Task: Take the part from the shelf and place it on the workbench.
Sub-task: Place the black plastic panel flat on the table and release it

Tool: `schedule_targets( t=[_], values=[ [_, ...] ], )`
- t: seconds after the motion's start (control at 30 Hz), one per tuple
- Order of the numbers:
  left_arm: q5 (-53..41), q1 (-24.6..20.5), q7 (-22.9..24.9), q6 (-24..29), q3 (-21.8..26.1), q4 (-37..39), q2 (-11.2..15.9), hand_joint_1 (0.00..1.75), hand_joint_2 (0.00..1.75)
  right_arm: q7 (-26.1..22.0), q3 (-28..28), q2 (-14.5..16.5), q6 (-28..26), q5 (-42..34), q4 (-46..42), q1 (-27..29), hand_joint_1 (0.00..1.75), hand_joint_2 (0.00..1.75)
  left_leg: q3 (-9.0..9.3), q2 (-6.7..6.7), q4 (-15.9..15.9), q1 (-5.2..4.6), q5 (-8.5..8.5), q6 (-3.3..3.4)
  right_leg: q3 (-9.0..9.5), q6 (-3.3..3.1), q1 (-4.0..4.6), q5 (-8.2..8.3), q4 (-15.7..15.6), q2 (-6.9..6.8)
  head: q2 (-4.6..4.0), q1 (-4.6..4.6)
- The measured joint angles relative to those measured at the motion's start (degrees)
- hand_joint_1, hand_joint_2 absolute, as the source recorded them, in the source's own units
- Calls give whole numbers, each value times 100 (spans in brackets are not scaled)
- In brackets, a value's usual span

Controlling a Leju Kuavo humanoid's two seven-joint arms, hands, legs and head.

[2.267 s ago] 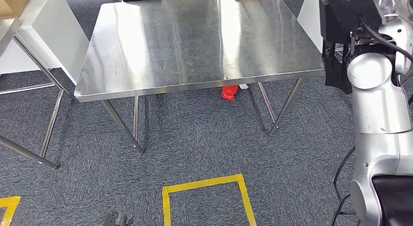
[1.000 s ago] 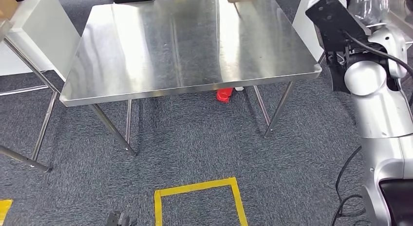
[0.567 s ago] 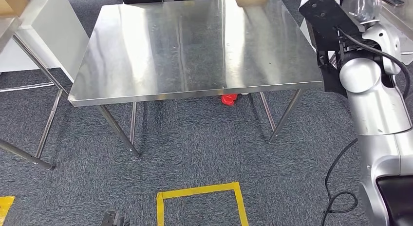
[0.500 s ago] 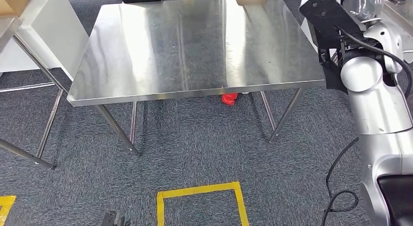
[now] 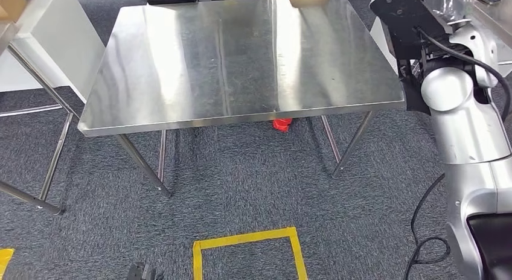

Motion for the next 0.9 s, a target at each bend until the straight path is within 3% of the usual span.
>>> schedule_targets(
  t=[0.07, 0.13, 0.23, 0.27, 0.3, 0.33, 0.4, 0.47, 0.53, 0.63, 0.7, 0.77, 0.8, 0.83, 0.9],
  values=[
    [-4, 1, 1, -7, 0, -1, -3, 0, 0, 13, 2, -3, 23, -7, 8, -3, 175, 175, 46, -6, -49, -18, -1, 73, 9, 70, 8, -15, -22, -6, 0, -1],
    [-9, -5, 2, -9, 0, -2, -10, 0, 0, 19, 2, -12, 39, -9, 17, -13, 175, 175, 123, -13, -125, -15, 15, 168, -89, 88, 17, -129, 202, -14, 0, 6],
    [-15, -6, 4, -10, 2, -2, -12, 0, 0, 26, 4, -37, 59, -9, 43, -17, 175, 175, 201, -25, -154, -32, -19, 264, -688, 33, 26, -521, 1318, -16, 0, 23],
    [-16, -3, 5, -10, 2, -2, -15, 0, 0, 30, 5, -42, 64, -8, 56, -9, 175, 175, 229, -30, -153, -45, -42, 279, -873, 43, 34, -577, 1606, -15, 0, 25],
    [-17, 0, 7, -11, 1, -2, -20, 0, 0, 34, 6, -45, 67, -8, 69, -4, 175, 175, 265, -40, -151, -60, -71, 288, -951, 71, 44, -531, 1672, -14, 0, 26],
    [-17, 1, 8, -11, 1, -2, -24, 0, 0, 38, 6, -46, 67, -8, 79, -1, 175, 175, 312, -52, -149, -73, -103, 287, -903, 108, 50, -385, 1489, -15, 0, 26],
    [-17, 3, 9, -11, 1, -2, -30, 0, 0, 38, 6, -47, 66, -8, 89, -6, 175, 175, 406, -73, -141, -95, -184, 267, -558, 152, 62, 39, 648, -16, 0, 29],
    [-17, 0, 10, -11, 1, -2, -31, 0, 0, 39, 8, -48, 65, -8, 95, -18, 175, 175, 448, -88, -116, -127, -268, 225, -277, 97, 88, 277, 49, -13, 0, 26],
    [-17, -2, 11, -11, 1, -2, -30, 0, 0, 47, 10, -49, 65, -8, 103, -23, 175, 175, 454, -94, -100, -145, -326, 178, -217, 7, 107, 278, -46, -8, 0, 21],
    [-17, -8, 10, -10, 1, -10, -15, 0, 0, 56, 9, -48, 65, -8, 105, -28, 175, 175, 378, -78, 103, -122, -484, 78, -131, -113, 36, 214, -70, -7, 0, 0],
    [-17, -9, 9, -11, 1, -13, -15, 0, 0, 58, 14, -44, 68, -2, 106, -31, 175, 175, 47, -50, 736, -70, -738, -23, -56, -192, 11, 154, -77, -12, 0, -29],
    [-22, 1, 14, -11, 1, -12, -15, 0, 0, 73, 31, -42, 81, 16, 117, -29, 175, 175, -438, -25, 1446, 3, -910, -100, -3, -209, 6, 92, -75, -6, 0, -33],
    [-26, 5, 19, -11, 1, -11, -15, 0, 0, 84, 41, -42, 90, 28, 127, -27, 175, 175, -584, -14, 1560, 31, -843, -122, 34, -197, 2, 55, -74, 2, 0, -36],
    [-32, 7, 23, -11, 1, -11, -15, 0, 0, 96, 49, -42, 97, 39, 142, -26, 175, 175, -612, -6, 1444, 54, -652, -134, 86, -180, -5, 12, -74, 9, 0, -36],
    [-50, 7, 29, -11, 1, -11, -14, 0, 0, 115, 55, -42, 120, 64, 172, -29, 175, 175, -364, 7, 696, 76, -98, -127, 218, -131, -21, -85, -82, 14, 0, -35]
  ],
)
